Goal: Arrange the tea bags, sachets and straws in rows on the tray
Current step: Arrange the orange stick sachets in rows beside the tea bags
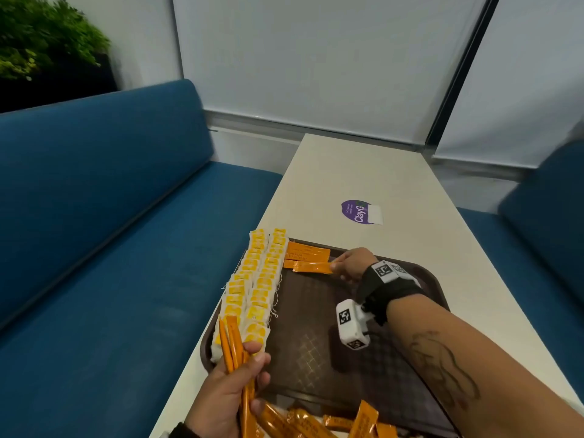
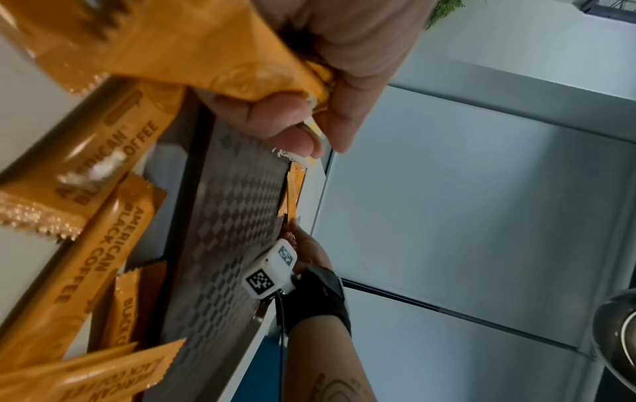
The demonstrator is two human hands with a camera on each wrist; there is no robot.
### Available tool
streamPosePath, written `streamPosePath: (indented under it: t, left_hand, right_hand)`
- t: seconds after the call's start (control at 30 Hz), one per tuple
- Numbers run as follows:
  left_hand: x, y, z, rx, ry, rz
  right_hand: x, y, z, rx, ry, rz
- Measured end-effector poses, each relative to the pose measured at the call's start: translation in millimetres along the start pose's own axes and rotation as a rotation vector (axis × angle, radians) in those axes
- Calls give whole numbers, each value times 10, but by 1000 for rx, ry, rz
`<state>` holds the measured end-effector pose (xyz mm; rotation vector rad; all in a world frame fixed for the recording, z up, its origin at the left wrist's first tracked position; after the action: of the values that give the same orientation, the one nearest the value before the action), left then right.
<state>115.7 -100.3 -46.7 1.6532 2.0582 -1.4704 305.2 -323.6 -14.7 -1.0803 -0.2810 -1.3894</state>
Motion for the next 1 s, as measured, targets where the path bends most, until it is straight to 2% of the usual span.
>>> streamPosePath:
  t: [0.17,0.27,0.37,0.53,0.77,0.9,1.0]
  left_hand:
    - [68,61,-61,-28,50,-44]
    - [93,70,-87,-36,63,-50]
    - [96,67,-94,-40,69,-41]
    - [86,92,-77,-71,92,-50]
    - [75,109,-69,-34,114,-36]
    - [89,106,-85,-37,119,-25]
    - [96,90,-89,-44,124,-20]
  right_hand:
    - [-165,220,147,-86,-249,35]
    - [-227,288,154,-119,-237,24]
    - [-277,290,125,-129,-331,10]
    - [-320,310,123,-80,-424,-28]
    - [-321,270,167,-18,-467,-40]
    - [-295,219,166,98,-479,-92]
    - [-298,156,200,185,-464,-67]
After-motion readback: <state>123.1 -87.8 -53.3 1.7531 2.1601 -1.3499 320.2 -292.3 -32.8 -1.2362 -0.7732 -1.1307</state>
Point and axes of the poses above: each hand's wrist, its own y-axis towards the middle knuckle, its own x-axis out of the back of the hand, z = x × y, the point moved 3 cm from there along y, towards the middle knuckle, and after that the axes turned 13 degrees about -y, right-handed, at the moved point
